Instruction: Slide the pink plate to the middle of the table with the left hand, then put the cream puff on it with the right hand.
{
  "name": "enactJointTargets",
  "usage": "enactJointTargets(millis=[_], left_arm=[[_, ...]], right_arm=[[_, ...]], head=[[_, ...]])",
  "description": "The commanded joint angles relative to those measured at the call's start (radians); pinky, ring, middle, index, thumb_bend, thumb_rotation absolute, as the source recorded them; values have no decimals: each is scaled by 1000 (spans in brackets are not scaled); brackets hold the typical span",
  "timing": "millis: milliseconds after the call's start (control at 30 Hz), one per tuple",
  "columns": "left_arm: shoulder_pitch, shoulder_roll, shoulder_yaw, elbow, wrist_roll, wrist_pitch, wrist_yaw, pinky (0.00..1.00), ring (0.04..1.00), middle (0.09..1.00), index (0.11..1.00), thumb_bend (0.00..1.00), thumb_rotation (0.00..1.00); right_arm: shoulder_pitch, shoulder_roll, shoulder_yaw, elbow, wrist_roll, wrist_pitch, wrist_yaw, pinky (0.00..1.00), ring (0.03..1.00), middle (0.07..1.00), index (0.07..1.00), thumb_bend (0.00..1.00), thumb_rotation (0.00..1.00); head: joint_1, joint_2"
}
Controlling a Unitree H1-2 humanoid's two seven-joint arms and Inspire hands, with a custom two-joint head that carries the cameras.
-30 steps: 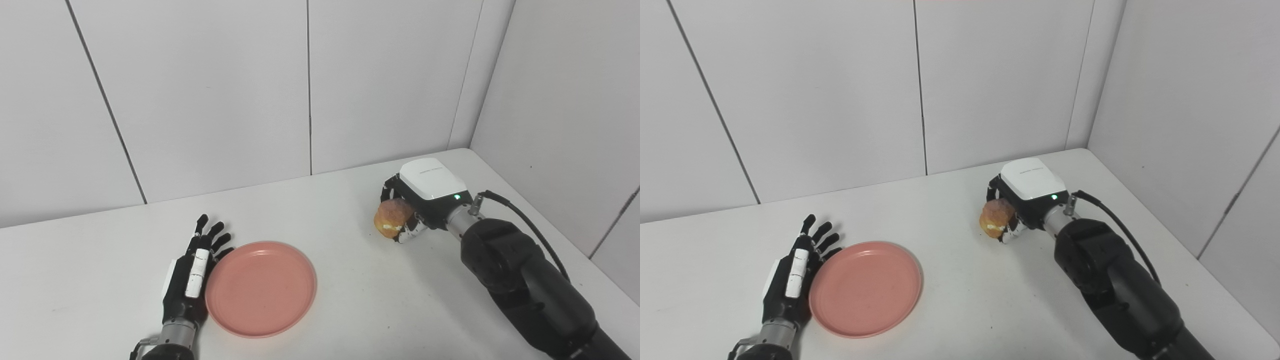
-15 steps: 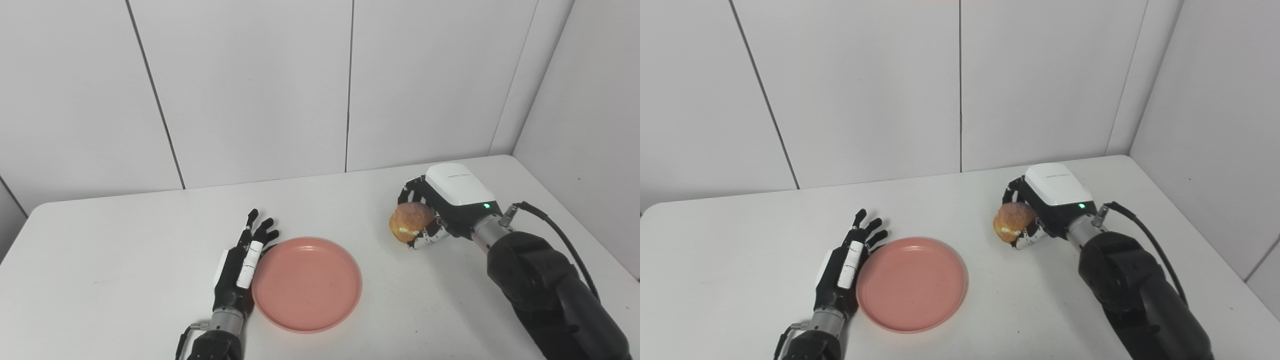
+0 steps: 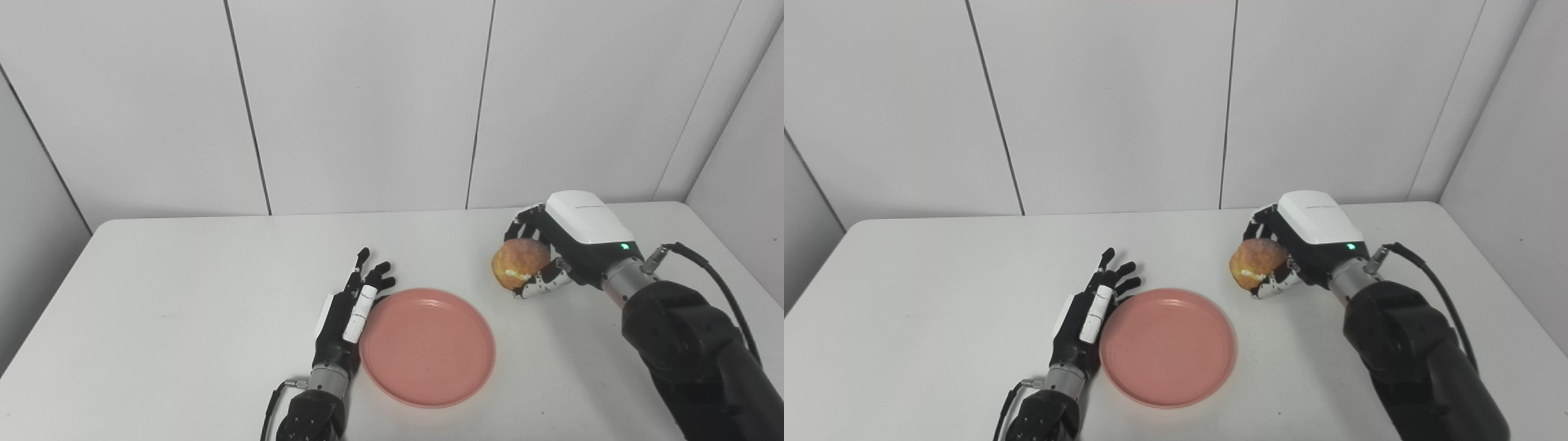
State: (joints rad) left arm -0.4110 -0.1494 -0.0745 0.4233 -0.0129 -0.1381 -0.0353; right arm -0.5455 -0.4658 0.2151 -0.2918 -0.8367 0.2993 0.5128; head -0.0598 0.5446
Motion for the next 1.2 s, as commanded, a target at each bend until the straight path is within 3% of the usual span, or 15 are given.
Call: enactJointTargets(millis=[0, 100, 133, 200, 233, 367, 433, 500, 567, 667, 767, 1000, 1167], left_arm=[[44, -3, 0, 23, 5, 21, 7, 736, 826, 875, 1000, 846, 866], [42, 2, 2, 29, 0, 16, 2, 739, 828, 876, 1000, 848, 864], [42, 2, 2, 28, -2, 17, 1, 740, 829, 878, 1000, 845, 862], [41, 5, 3, 32, -5, 12, -4, 743, 834, 882, 1000, 847, 859], [41, 7, 2, 33, -5, 9, -5, 741, 834, 881, 1000, 844, 858], [43, 10, 2, 29, -5, 12, -7, 738, 838, 884, 1000, 839, 852], [44, 12, 2, 27, -5, 13, -9, 736, 846, 891, 1000, 847, 857], [45, 14, 2, 26, -9, 13, -13, 732, 847, 892, 1000, 853, 857], [45, 16, 4, 24, -12, 14, -16, 731, 849, 893, 1000, 856, 855], [47, 18, 3, 17, -11, 22, -15, 746, 856, 898, 1000, 849, 857], [47, 21, 3, 16, -9, 23, -15, 750, 856, 899, 1000, 847, 859], [44, 19, -2, 20, -3, 19, -13, 736, 853, 892, 1000, 838, 864], [43, 20, -3, 22, -5, 21, -13, 742, 853, 893, 1000, 861, 859]], right_arm=[[-59, 23, 4, -32, -4, 15, 4, 301, 381, 476, 487, 529, 0], [-68, 53, 17, -24, -2, 6, 14, 298, 380, 464, 497, 527, 0], [-70, 59, 20, -22, -5, 3, 15, 245, 326, 430, 500, 526, 0], [-76, 72, 35, -12, -17, 0, 19, 228, 312, 422, 502, 526, 0], [-79, 80, 43, -6, -19, 2, 24, 312, 379, 461, 487, 527, 0], [-87, 99, 77, 25, -12, -27, 24, 381, 427, 494, 472, 528, 0], [-91, 108, 97, 41, -17, -33, 26, 284, 362, 460, 495, 527, 0], [-97, 119, 117, 51, -28, -14, 42, 256, 335, 436, 508, 526, 0], [-101, 125, 133, 58, -40, -1, 59, 309, 351, 430, 511, 525, 0], [-101, 132, 147, 70, -49, 0, 73, 215, 297, 410, 507, 524, 0], [-105, 132, 170, 90, -59, -14, 89, 196, 276, 401, 508, 523, 0], [-121, 118, 239, 153, -83, -62, 110, 254, 337, 431, 501, 528, 0], [-129, 117, 255, 184, -76, -80, 119, 289, 404, 489, 510, 518, 0]], head=[[-1, 1], [-2, 2], [-2, 2], [-3, 1], [-6, 1], [-18, 0], [-23, 0], [-25, 2], [-26, 4], [-26, 4], [-28, 6], [-26, 9], [-30, 10]])
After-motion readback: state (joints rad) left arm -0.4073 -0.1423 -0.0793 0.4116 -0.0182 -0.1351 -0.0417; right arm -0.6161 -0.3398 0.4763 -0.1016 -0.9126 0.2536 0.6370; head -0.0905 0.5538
